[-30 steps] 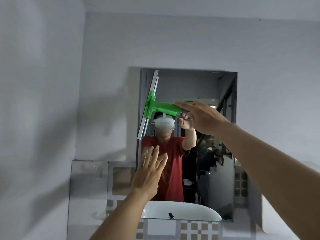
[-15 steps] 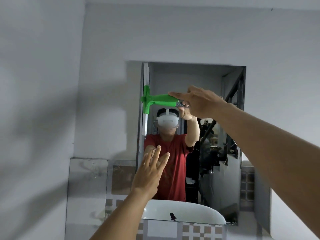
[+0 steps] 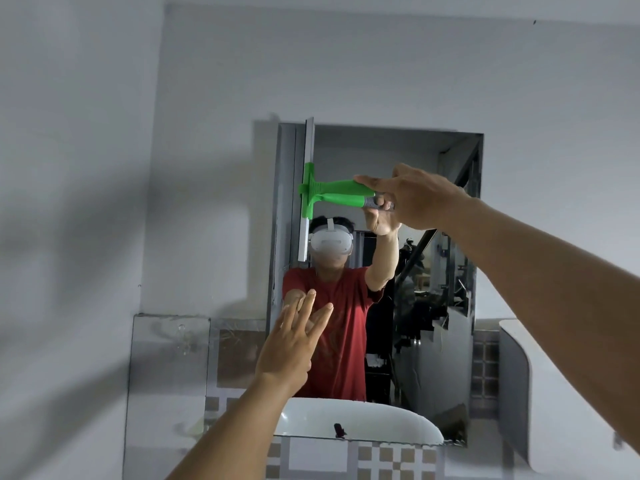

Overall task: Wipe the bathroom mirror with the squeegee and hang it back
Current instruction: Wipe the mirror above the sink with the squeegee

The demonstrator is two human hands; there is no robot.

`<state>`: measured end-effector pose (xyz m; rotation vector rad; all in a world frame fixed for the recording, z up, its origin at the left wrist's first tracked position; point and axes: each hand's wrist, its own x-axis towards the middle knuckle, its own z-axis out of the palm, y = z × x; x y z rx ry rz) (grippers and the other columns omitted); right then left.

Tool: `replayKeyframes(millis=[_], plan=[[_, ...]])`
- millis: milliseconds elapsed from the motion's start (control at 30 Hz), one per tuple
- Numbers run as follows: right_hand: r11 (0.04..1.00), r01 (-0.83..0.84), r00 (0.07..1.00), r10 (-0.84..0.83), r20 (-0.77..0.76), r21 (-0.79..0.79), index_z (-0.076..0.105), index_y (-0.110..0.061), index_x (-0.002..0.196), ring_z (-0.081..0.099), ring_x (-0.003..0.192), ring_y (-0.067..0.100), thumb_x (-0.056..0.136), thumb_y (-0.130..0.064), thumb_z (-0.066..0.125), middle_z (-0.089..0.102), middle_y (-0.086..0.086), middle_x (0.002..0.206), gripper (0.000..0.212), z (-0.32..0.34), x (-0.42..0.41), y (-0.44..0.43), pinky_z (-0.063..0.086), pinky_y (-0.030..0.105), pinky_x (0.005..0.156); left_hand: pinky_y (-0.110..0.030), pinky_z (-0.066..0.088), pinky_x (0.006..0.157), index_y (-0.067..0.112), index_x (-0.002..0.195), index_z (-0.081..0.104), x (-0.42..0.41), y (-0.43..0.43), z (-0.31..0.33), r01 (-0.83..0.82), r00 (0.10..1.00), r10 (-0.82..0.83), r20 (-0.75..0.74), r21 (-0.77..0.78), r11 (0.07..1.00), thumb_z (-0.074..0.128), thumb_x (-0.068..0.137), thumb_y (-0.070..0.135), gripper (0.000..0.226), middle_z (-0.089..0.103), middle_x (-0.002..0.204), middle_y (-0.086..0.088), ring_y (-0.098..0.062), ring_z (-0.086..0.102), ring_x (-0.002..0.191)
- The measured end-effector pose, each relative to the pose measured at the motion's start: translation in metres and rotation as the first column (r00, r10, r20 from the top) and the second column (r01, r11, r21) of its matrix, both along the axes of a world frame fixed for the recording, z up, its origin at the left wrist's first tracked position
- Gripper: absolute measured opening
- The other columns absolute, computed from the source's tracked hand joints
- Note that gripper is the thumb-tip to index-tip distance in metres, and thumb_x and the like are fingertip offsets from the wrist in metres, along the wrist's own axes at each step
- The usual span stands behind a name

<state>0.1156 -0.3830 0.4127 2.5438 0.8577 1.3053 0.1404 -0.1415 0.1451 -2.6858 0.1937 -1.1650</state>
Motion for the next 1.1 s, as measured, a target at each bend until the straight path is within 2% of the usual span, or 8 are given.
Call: replayKeyframes(millis=[233, 333, 433, 533, 700, 767, 900, 1100], plan=[[0.998, 0.007, 1.0, -0.006, -0.023, 0.054, 0.018, -0.049, 0.155, 0.052, 0.084, 0.023, 0.103, -0.022, 0.045, 0.045, 0.007, 0.104, 0.065, -0.009, -0.001, -0.031, 0.051, 0.038, 0.072, -0.05, 0.015, 0.126, 0.03, 0.159, -0.014, 0.0, 0.001, 0.0, 0.01, 1.0, -0.01, 0.005, -0.007, 1.0, 0.074, 0.079, 0.011, 0.121, -0.015, 0.168, -0.015, -0.037, -0.008, 0.155], [0.996, 0.025, 0.999, -0.022, -0.037, 0.082, 0.017, -0.048, 0.155, 0.054, 0.08, 0.024, 0.102, -0.018, 0.048, 0.046, 0.008, 0.103, 0.069, -0.014, -0.001, -0.047, 0.054, 0.041, 0.071, -0.049, 0.018, 0.125, 0.029, 0.16, -0.007, 0.001, 0.002, 0.0, 0.017, 1.0, -0.016, 0.021, -0.012, 1.0, 0.076, 0.075, 0.009, 0.121, -0.007, 0.169, -0.016, -0.038, -0.002, 0.155], [0.985, 0.01, 0.998, 0.0, -0.056, 0.174, 0.02, -0.046, 0.156, 0.048, 0.07, 0.018, 0.103, -0.014, 0.044, 0.043, 0.006, 0.099, 0.066, -0.022, 0.004, -0.066, 0.048, 0.037, 0.066, -0.05, 0.023, 0.123, 0.027, 0.16, -0.002, 0.002, 0.002, -0.002, 0.018, 0.999, -0.017, 0.038, -0.01, 1.0, 0.081, 0.069, 0.008, 0.126, 0.003, 0.169, -0.017, -0.039, 0.007, 0.155], [0.962, 0.003, 0.997, 0.017, -0.072, 0.275, 0.024, -0.042, 0.156, 0.056, 0.081, 0.027, 0.102, -0.012, 0.046, 0.047, 0.009, 0.103, 0.065, -0.033, 0.007, -0.086, 0.051, 0.041, 0.074, -0.051, 0.03, 0.119, 0.024, 0.161, 0.01, 0.004, 0.003, -0.002, 0.009, 0.999, -0.009, 0.045, 0.002, 1.0, 0.088, 0.059, 0.01, 0.129, 0.014, 0.167, -0.02, -0.042, 0.02, 0.152], [0.927, 0.038, 0.996, -0.003, -0.094, 0.372, 0.022, -0.04, 0.158, 0.049, 0.088, 0.021, 0.102, -0.013, 0.048, 0.042, 0.004, 0.106, 0.067, -0.054, 0.0, -0.094, 0.042, 0.034, 0.072, -0.052, 0.027, 0.121, 0.024, 0.161, 0.01, 0.002, 0.003, -0.001, -0.006, 1.0, 0.005, 0.024, 0.01, 1.0, 0.086, 0.063, 0.012, 0.125, 0.009, 0.167, -0.02, -0.042, 0.017, 0.152], [0.907, 0.028, 0.994, 0.018, -0.104, 0.421, 0.021, -0.037, 0.158, 0.049, 0.089, 0.022, 0.102, -0.009, 0.047, 0.041, 0.004, 0.107, 0.067, -0.064, -0.002, -0.09, 0.043, 0.033, 0.072, -0.051, 0.025, 0.121, 0.025, 0.161, 0.009, 0.0, 0.003, 0.0, 0.002, 1.0, -0.003, 0.016, 0.003, 1.0, 0.085, 0.066, 0.013, 0.122, 0.009, 0.168, -0.019, -0.041, 0.015, 0.153], [0.853, 0.023, 0.987, 0.063, -0.146, 0.522, 0.022, -0.032, 0.159, 0.055, 0.083, 0.026, 0.1, -0.004, 0.047, 0.051, 0.012, 0.104, 0.07, -0.083, -0.002, -0.087, 0.043, 0.033, 0.067, -0.053, 0.029, 0.12, 0.023, 0.161, 0.015, -0.001, 0.004, 0.002, 0.024, 0.999, -0.024, 0.024, 0.015, 1.0, 0.088, 0.063, 0.017, 0.122, 0.013, 0.167, -0.021, -0.041, 0.018, 0.152], [0.797, 0.06, 0.985, 0.05, -0.164, 0.601, 0.023, -0.033, 0.159, 0.056, 0.077, 0.026, 0.102, -0.005, 0.038, 0.054, 0.013, 0.098, 0.066, -0.098, -0.003, -0.09, 0.041, 0.032, 0.063, -0.054, 0.034, 0.115, 0.019, 0.159, 0.026, 0.0, 0.004, 0.002, 0.012, 0.999, -0.013, 0.05, 0.036, 0.999, 0.094, 0.054, 0.019, 0.125, 0.023, 0.164, -0.023, -0.042, 0.019, 0.148]])
